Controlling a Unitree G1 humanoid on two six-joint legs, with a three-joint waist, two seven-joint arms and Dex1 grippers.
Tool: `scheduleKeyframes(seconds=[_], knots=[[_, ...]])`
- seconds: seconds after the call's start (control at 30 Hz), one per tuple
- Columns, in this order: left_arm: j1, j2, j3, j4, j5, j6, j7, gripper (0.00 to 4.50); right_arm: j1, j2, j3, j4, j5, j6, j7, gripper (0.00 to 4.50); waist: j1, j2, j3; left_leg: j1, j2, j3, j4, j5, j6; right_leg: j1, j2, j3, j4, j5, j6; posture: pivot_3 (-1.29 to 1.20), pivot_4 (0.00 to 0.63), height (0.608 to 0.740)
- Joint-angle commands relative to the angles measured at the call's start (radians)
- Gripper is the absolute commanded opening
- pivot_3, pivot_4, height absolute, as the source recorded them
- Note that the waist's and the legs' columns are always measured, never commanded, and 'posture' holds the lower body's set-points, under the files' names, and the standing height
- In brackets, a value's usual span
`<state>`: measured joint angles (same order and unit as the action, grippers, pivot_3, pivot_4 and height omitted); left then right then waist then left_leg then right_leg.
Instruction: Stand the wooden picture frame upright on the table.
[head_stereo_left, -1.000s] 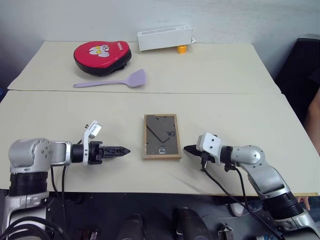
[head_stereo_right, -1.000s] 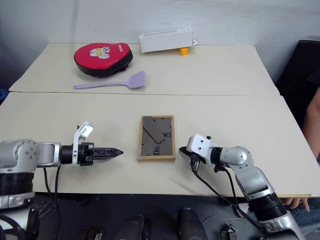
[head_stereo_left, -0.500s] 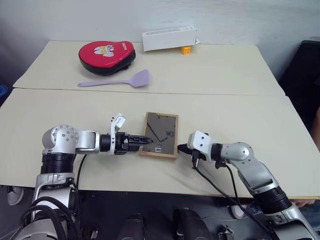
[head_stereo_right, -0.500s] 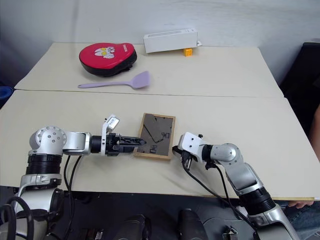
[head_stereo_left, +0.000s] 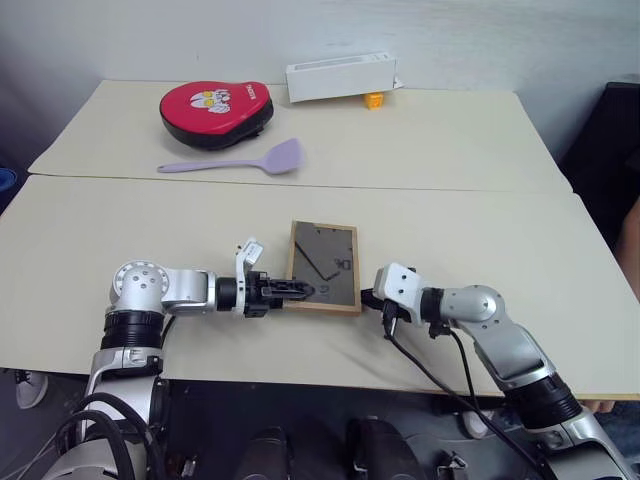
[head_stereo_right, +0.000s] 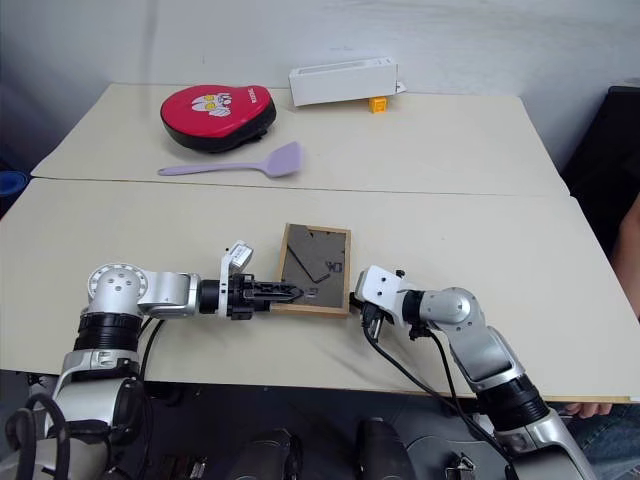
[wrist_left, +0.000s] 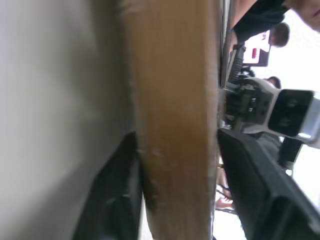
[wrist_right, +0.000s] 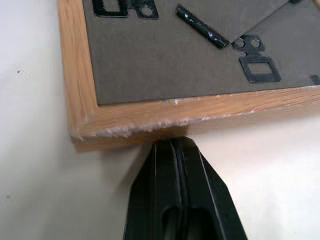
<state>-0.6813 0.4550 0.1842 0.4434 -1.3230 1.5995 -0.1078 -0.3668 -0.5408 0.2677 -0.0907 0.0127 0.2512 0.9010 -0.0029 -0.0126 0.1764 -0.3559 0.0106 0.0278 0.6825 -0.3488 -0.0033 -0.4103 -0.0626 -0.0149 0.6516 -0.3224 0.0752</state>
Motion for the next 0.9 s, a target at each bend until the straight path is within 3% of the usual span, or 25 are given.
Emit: scheduleKeyframes(seconds=[0.03, 0.2, 0.23, 0.3, 0.43, 0.7, 0.77, 0.9], knots=[[0.041, -0.020, 0.008, -0.015, -0.024, 0.015, 0.035, 1.26, 0.013, -0.007, -0.015, -0.038, 0.025, -0.011, 0.011, 0.00, -0.001, 0.000, 0.000, 0.000, 0.000, 0.000, 0.000, 0.000, 0.000, 0.000, 0.000, 0.000, 0.000, 0.000, 0.000, 0.00, 0.150, 0.740], [0.111, -0.005, 0.099, -0.175, -0.004, -0.032, -0.045, 1.26, 0.057, -0.052, -0.118, -0.051, 0.104, -0.041, 0.039, 0.00, -0.001, 0.000, 0.000, 0.000, 0.000, 0.000, 0.000, 0.000, -0.001, 0.000, 0.000, 0.000, -0.001, 0.000, 0.000, 0.00, 0.150, 0.740], [0.153, 0.036, 0.090, -0.261, 0.030, -0.100, -0.140, 1.26, 0.066, -0.068, -0.174, -0.065, 0.183, -0.013, 0.079, 0.17, -0.003, 0.000, 0.000, -0.001, 0.000, 0.000, 0.000, 0.000, -0.001, 0.000, 0.000, 0.000, -0.001, 0.000, 0.000, 0.00, 0.150, 0.740], [0.261, 0.132, 0.014, -0.454, 0.212, -0.406, -0.445, 1.26, 0.055, -0.089, -0.273, -0.110, 0.386, 0.072, 0.180, 0.52, -0.020, 0.000, 0.002, -0.001, 0.002, 0.001, -0.001, 0.000, -0.002, -0.001, 0.002, 0.001, -0.002, 0.000, 0.000, 0.00, 0.150, 0.740], [0.346, 0.235, -0.138, -0.519, 0.505, -0.797, -0.723, 1.26, -0.057, -0.074, -0.292, -0.148, 0.561, 0.246, 0.208, 1.89, -0.031, 0.002, 0.002, 0.002, 0.004, 0.002, -0.003, 0.002, -0.006, 0.000, 0.004, 0.000, -0.001, -0.001, -0.002, 0.00, 0.150, 0.740], [0.353, 0.175, -0.187, -0.535, 0.609, -0.931, -0.813, 1.26, -0.240, 0.038, -0.140, -0.102, 0.523, 0.347, 0.134, 4.49, -0.022, 0.002, 0.002, -0.007, 0.003, -0.001, -0.005, 0.001, -0.002, -0.008, 0.001, -0.001, -0.003, -0.001, -0.003, 0.00, 0.150, 0.740], [0.363, 0.172, -0.189, -0.541, 0.619, -0.937, -0.823, 1.26, -0.266, 0.061, -0.117, -0.071, 0.507, 0.342, 0.125, 4.49, -0.024, 0.002, 0.002, -0.016, 0.003, -0.001, 0.000, 0.000, 0.000, -0.014, 0.001, -0.001, 0.002, 0.000, -0.001, 0.00, 0.150, 0.740], [0.377, 0.171, -0.188, -0.545, 0.631, -0.939, -0.834, 1.26, -0.299, 0.108, -0.086, -0.038, 0.501, 0.319, 0.141, 4.49, -0.026, 0.002, 0.002, -0.018, 0.001, 0.000, 0.001, 0.000, 0.001, -0.016, -0.001, 0.000, 0.002, 0.000, 0.000, 0.00, 0.150, 0.740]])
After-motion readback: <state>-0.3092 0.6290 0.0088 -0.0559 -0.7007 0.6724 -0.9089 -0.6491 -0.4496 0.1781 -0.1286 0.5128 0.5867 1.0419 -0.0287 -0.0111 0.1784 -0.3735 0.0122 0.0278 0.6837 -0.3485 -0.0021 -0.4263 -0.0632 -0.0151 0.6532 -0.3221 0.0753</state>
